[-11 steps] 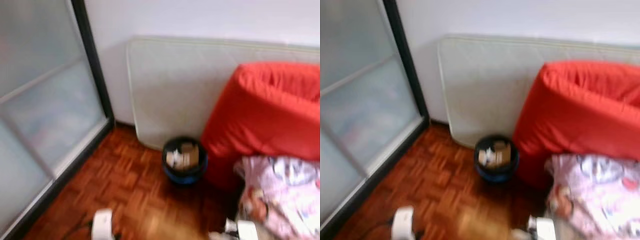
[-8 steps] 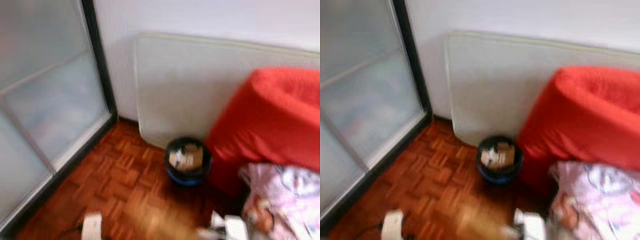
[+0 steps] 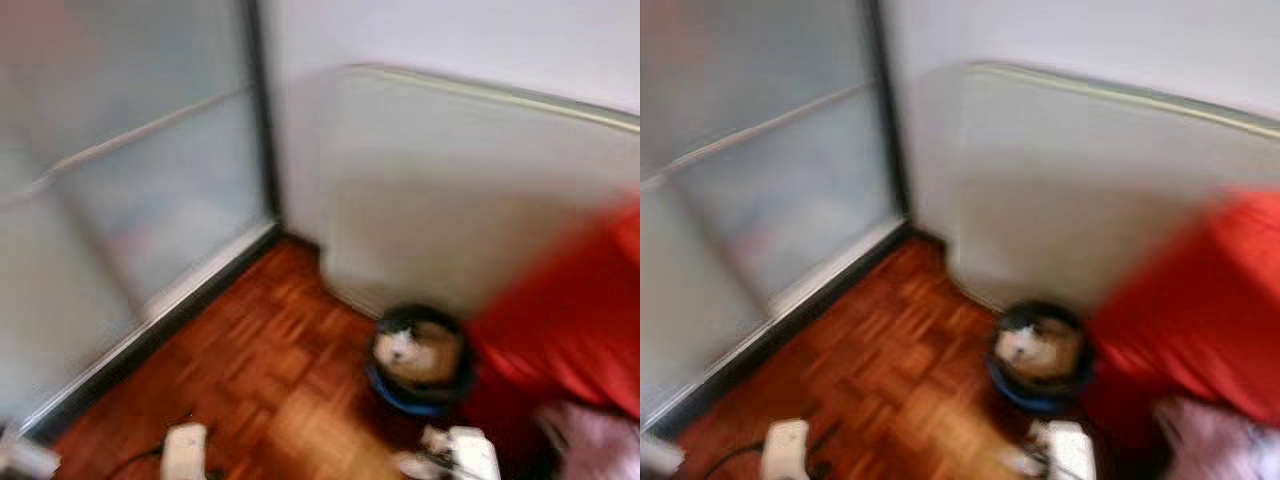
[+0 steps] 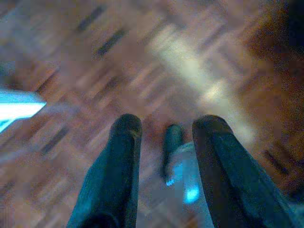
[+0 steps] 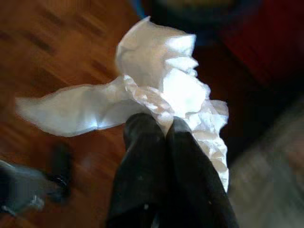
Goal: Clean up the room
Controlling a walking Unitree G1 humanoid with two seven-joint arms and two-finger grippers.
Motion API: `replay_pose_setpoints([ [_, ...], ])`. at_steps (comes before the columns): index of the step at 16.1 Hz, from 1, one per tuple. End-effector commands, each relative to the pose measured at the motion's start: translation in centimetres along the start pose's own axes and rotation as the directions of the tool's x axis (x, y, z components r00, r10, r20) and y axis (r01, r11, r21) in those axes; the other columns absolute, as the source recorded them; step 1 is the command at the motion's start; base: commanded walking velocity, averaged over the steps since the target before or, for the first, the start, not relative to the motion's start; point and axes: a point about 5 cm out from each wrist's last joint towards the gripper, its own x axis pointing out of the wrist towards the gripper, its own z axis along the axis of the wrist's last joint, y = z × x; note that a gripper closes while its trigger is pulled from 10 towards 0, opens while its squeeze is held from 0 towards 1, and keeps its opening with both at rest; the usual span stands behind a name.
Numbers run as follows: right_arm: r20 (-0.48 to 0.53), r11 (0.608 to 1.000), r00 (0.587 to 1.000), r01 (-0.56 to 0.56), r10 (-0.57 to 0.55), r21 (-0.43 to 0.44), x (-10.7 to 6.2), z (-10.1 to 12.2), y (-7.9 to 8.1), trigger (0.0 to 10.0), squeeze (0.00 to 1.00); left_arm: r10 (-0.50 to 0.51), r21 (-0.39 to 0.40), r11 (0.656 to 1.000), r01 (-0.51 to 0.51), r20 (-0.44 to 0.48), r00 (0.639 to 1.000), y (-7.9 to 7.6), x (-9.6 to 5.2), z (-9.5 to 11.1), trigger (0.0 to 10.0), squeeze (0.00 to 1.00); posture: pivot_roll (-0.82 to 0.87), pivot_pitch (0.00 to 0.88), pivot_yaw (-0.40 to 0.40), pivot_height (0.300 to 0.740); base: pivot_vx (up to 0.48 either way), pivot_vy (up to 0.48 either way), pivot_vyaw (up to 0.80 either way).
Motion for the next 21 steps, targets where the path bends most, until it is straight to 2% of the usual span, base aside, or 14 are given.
replay_pose_setpoints([
  [1,-0.028,1.000,0.999,0.029,-0.029,0.004,-0.37,-1.17,-1.13,10.0,0.00,-0.022,0.002,1.000,0.022,0.017,1.000,-0.97,0.16,0.68,10.0,0.00,0.02,0.000,-0.008,0.740,0.390,0.000,0.80],
  [10,-0.023,0.999,0.999,0.032,-0.031,0.042,-0.24,-0.74,-1.00,10.0,0.00,-0.015,-0.012,1.000,0.015,0.021,1.000,-0.85,0.15,0.66,10.0,0.00,0.03,0.000,-0.016,0.740,0.389,0.000,0.00],
  [12,-0.026,1.000,1.000,0.016,-0.015,0.025,-0.23,-0.74,-0.90,10.0,0.00,-0.013,-0.013,1.000,0.013,0.021,1.000,-0.85,0.15,0.63,10.0,0.00,0.03,0.000,-0.016,0.740,0.386,0.000,-0.80],
  [21,-0.035,1.000,0.999,0.012,-0.011,0.020,-0.23,-0.87,-0.75,10.0,0.00,-0.002,-0.008,1.000,0.003,0.034,0.999,-0.66,0.12,0.71,10.0,0.00,0.03,0.000,-0.015,0.740,0.000,0.000,-0.80],
])
